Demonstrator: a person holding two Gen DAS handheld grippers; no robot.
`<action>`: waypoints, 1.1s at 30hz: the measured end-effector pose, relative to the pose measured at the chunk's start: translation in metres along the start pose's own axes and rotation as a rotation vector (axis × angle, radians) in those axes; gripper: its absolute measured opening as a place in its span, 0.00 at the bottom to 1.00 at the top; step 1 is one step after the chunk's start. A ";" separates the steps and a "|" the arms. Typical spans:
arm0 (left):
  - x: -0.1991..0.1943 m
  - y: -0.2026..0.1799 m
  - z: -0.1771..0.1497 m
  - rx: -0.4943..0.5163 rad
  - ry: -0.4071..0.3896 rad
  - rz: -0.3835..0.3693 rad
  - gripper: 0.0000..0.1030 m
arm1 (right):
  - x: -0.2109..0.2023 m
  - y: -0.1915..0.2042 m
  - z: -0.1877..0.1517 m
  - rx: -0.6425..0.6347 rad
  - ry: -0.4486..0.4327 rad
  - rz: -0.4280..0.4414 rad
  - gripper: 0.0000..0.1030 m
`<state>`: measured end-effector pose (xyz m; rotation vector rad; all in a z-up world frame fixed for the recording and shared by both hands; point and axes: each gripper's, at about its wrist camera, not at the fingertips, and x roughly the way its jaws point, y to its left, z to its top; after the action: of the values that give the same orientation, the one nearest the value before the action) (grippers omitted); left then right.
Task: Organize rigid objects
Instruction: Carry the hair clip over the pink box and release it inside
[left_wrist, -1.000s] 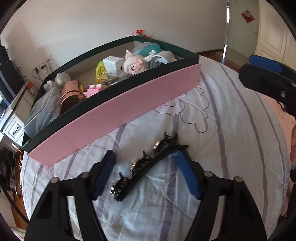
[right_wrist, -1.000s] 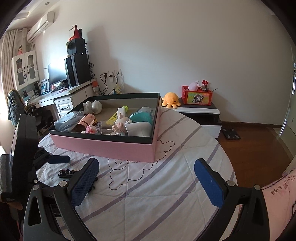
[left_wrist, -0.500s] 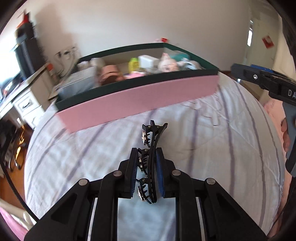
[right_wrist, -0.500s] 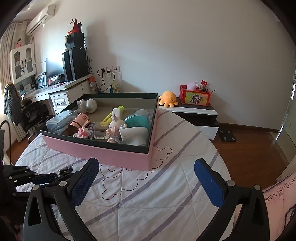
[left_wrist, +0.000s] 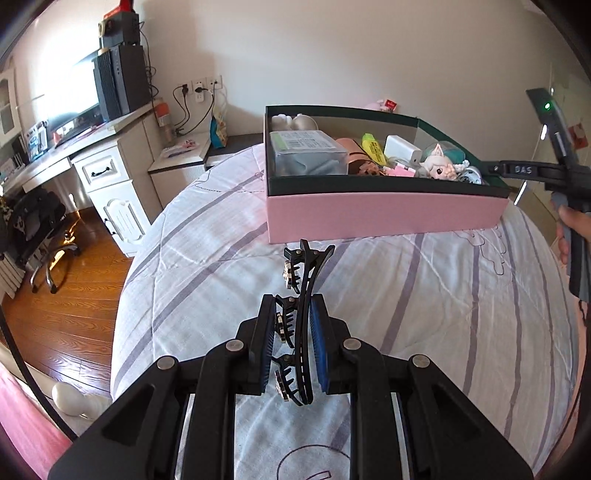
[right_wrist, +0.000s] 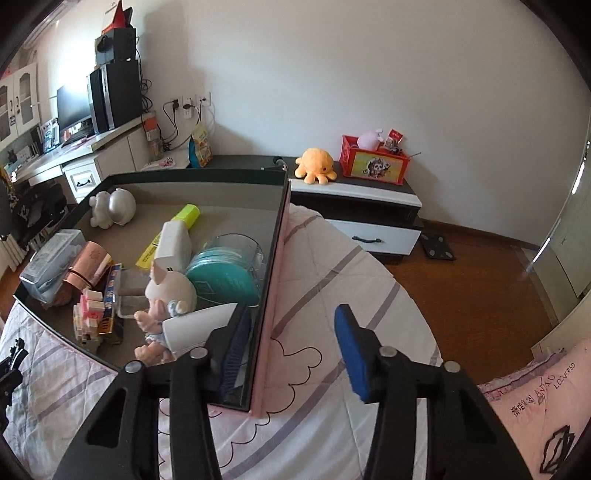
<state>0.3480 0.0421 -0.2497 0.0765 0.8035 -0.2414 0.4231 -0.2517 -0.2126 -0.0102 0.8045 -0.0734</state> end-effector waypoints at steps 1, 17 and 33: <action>0.000 0.002 0.000 -0.005 -0.002 -0.001 0.18 | 0.004 -0.002 0.001 0.007 0.012 0.021 0.38; -0.021 0.025 0.005 -0.085 -0.067 0.014 0.18 | 0.026 0.012 0.002 -0.043 0.109 0.073 0.10; 0.010 -0.052 0.121 0.070 -0.124 -0.124 0.18 | 0.028 0.017 0.003 -0.044 0.110 0.071 0.11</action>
<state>0.4274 -0.0297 -0.1716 0.0773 0.6767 -0.3879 0.4460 -0.2366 -0.2314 -0.0188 0.9158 0.0108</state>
